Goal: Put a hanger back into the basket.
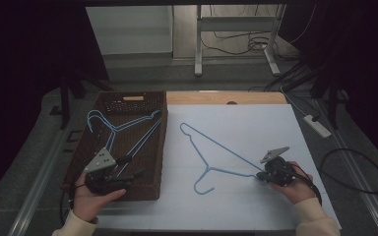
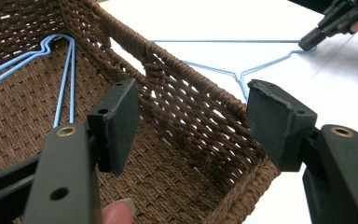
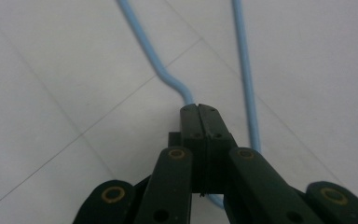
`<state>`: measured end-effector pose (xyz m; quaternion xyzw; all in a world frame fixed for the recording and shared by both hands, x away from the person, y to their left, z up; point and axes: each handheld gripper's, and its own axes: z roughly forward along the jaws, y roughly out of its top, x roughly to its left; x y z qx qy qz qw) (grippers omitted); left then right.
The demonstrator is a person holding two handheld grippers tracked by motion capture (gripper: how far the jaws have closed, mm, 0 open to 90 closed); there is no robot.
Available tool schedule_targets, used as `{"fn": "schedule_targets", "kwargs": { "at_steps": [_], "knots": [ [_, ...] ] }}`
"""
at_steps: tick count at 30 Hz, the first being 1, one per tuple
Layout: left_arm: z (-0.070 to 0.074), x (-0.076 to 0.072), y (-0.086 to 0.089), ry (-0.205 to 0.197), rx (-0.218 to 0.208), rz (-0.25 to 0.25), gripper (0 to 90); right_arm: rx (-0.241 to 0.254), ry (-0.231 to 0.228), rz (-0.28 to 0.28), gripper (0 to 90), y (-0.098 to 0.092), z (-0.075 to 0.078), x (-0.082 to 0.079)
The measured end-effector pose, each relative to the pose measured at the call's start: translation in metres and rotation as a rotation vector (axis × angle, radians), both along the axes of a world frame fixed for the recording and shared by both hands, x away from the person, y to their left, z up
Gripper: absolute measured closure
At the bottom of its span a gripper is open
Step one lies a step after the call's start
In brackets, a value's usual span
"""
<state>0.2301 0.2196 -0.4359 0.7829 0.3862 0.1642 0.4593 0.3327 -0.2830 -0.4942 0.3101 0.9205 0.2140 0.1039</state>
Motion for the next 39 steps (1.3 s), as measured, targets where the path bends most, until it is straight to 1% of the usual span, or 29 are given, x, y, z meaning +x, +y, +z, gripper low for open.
{"fn": "schedule_targets", "kwargs": {
  "at_steps": [1, 2, 3, 4, 5, 6, 8, 10, 11, 12, 13, 14, 17, 19, 20, 21, 23, 25, 27, 28, 31, 32, 33, 34, 35, 37, 38, 39],
  "knots": [
    [0.000, 0.000, 0.000, 0.000, 0.000, 0.000, 34.9, 0.000, 0.000, 0.000, 90.0, 0.000, 0.000, 0.000],
    [0.000, 0.000, 0.000, 0.002, -0.001, 0.001, 35.0, 0.019, 0.034, 0.009, 90.0, 0.002, 0.001, -0.006],
    [0.000, 0.000, 0.000, 0.007, -0.001, -0.001, 34.9, 0.018, 0.042, 0.016, 90.0, 0.003, 0.000, -0.009],
    [-0.001, 0.000, 0.000, 0.008, -0.001, -0.001, 34.9, 0.006, 0.051, 0.025, 90.0, 0.005, -0.001, -0.012],
    [-0.001, 0.001, 0.000, 0.009, 0.000, -0.001, 34.9, -0.015, 0.038, 0.031, 90.0, 0.007, -0.002, -0.015],
    [-0.001, 0.001, 0.000, 0.009, 0.000, -0.001, 34.9, -0.022, 0.018, 0.025, 90.0, 0.007, -0.001, -0.017],
    [-0.001, 0.001, 0.000, 0.011, 0.002, -0.003, 34.9, 0.011, 0.000, -0.006, 90.0, 0.003, 0.003, -0.015],
    [-0.001, 0.001, -0.001, 0.011, 0.004, -0.006, 34.9, 0.017, -0.036, -0.045, 90.0, -0.002, 0.006, -0.009],
    [-0.001, 0.001, -0.001, 0.010, 0.004, -0.006, 34.9, 0.023, -0.044, -0.061, 90.0, -0.004, 0.006, -0.005],
    [-0.001, 0.001, -0.001, 0.010, 0.004, -0.006, 34.9, 0.023, -0.044, -0.061, 90.0, -0.004, 0.006, -0.005],
    [-0.001, 0.000, -0.001, 0.008, 0.003, -0.005, 34.9, 0.022, -0.050, -0.070, 90.0, -0.006, 0.005, -0.002],
    [0.000, 0.000, -0.001, 0.007, 0.002, -0.005, 34.9, 0.015, -0.045, -0.077, 90.0, -0.006, 0.003, 0.001],
    [0.000, 0.000, 0.000, 0.005, -0.002, -0.003, 34.8, -0.006, 0.000, -0.070, 90.0, -0.005, -0.004, 0.004],
    [0.000, 0.000, 0.000, 0.006, -0.004, -0.002, 34.9, 0.020, 0.012, -0.069, 90.0, -0.006, -0.004, 0.001],
    [0.000, 0.000, 0.000, 0.006, -0.004, -0.002, 34.9, 0.020, 0.012, -0.069, 90.0, -0.006, -0.004, 0.001],
    [0.000, 0.000, 0.000, 0.006, -0.001, -0.002, 34.9, 0.048, 0.045, -0.056, 90.0, -0.006, -0.003, -0.004],
    [0.000, 0.000, 0.000, 0.008, -0.001, -0.002, 34.9, 0.067, 0.067, -0.041, 90.0, -0.005, -0.004, -0.009],
    [0.000, 0.000, 0.000, 0.006, -0.002, -0.003, 34.9, 0.076, 0.086, -0.025, 90.0, -0.002, -0.004, -0.015],
    [0.000, 0.000, 0.001, 0.005, -0.003, -0.003, 34.9, 0.078, 0.103, 0.003, 90.0, 0.005, -0.005, -0.024],
    [0.000, 0.000, 0.001, 0.005, -0.004, -0.002, 34.9, 0.078, 0.103, 0.003, 90.0, 0.005, -0.005, -0.024],
    [0.000, 0.001, 0.002, 0.007, -0.005, -0.001, 34.9, 0.064, 0.119, 0.045, 90.0, 0.018, -0.005, -0.039],
    [0.000, 0.001, 0.002, 0.007, -0.004, 0.000, 34.9, 0.060, 0.131, 0.076, 90.0, 0.026, -0.005, -0.047],
    [-0.001, 0.001, 0.001, 0.008, -0.003, -0.001, 34.9, 0.057, 0.138, 0.090, 90.0, 0.029, -0.005, -0.049],
    [-0.001, 0.001, 0.001, 0.008, -0.003, -0.001, 34.9, 0.057, 0.138, 0.090, 90.0, 0.029, -0.005, -0.049],
    [-0.001, 0.001, 0.001, 0.008, -0.003, 0.000, 34.9, 0.048, 0.134, 0.122, 90.0, 0.037, -0.005, -0.053],
    [-0.001, 0.001, 0.001, 0.008, -0.004, -0.001, 35.0, 0.050, 0.129, 0.127, 90.0, 0.039, -0.004, -0.053],
    [0.000, 0.001, 0.001, 0.007, -0.003, -0.001, 34.9, 0.057, 0.115, 0.130, 90.0, 0.040, -0.003, -0.050],
    [0.000, 0.001, 0.001, 0.007, -0.003, -0.001, 35.0, 0.072, 0.073, 0.108, 90.0, 0.044, 0.003, -0.039]
  ]
}}
